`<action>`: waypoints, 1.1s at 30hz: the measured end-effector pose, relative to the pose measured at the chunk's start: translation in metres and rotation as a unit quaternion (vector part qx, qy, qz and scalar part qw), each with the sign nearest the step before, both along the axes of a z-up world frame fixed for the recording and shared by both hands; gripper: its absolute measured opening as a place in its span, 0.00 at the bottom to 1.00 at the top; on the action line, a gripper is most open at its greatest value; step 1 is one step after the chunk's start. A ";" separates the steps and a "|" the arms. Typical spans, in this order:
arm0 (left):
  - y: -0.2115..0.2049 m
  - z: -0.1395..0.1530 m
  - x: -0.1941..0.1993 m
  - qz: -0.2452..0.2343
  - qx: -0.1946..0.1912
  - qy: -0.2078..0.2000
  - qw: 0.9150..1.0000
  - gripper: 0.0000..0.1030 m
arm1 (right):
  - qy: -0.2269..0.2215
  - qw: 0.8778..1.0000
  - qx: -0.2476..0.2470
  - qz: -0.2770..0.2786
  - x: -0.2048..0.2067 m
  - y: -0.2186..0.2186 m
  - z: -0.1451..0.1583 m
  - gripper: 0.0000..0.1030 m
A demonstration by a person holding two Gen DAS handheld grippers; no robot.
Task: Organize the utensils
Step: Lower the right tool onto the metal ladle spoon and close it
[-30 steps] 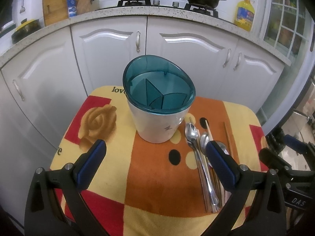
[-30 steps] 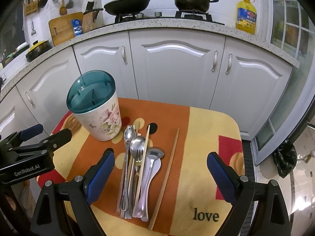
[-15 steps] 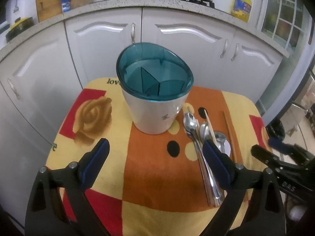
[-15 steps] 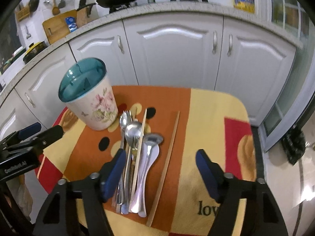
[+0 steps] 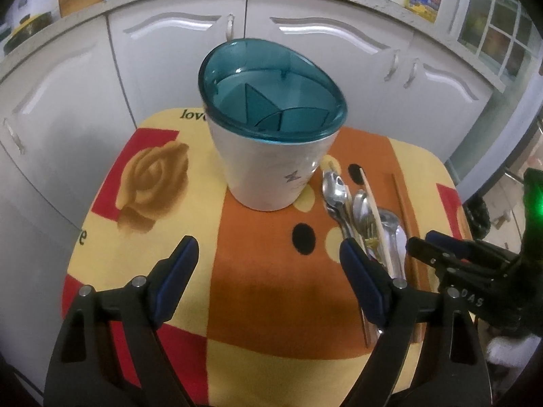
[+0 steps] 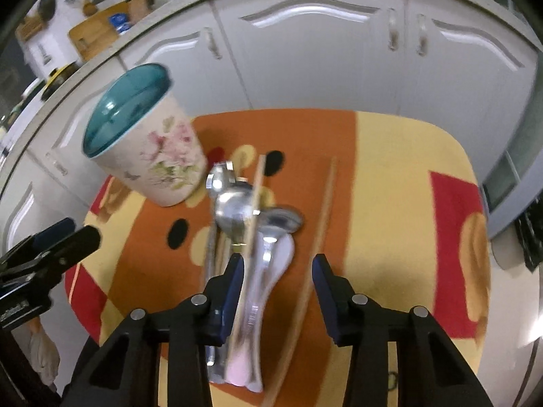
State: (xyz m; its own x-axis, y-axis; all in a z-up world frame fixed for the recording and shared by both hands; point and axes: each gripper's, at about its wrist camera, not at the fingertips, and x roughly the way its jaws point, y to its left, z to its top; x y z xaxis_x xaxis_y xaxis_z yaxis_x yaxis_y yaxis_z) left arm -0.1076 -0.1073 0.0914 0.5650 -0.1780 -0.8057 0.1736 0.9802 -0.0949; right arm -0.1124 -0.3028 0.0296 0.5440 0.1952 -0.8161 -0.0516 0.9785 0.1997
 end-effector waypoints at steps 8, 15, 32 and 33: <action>0.000 -0.007 0.000 -0.002 0.005 0.011 1.000 0.83 | 0.022 0.999 -0.029 0.011 0.019 0.010 -0.017 0.16; -0.006 -0.011 0.005 -0.009 -0.001 0.025 1.000 0.83 | 0.032 0.999 -0.007 0.017 0.025 0.009 -0.025 0.06; -0.046 -0.024 0.019 -0.059 -0.025 0.067 0.996 0.71 | 0.009 0.998 0.047 -0.028 -0.006 -0.045 -0.008 0.03; -0.048 -0.025 0.019 -0.062 -0.025 0.070 0.995 0.70 | 0.010 0.998 0.053 -0.029 -0.006 -0.046 -0.010 0.03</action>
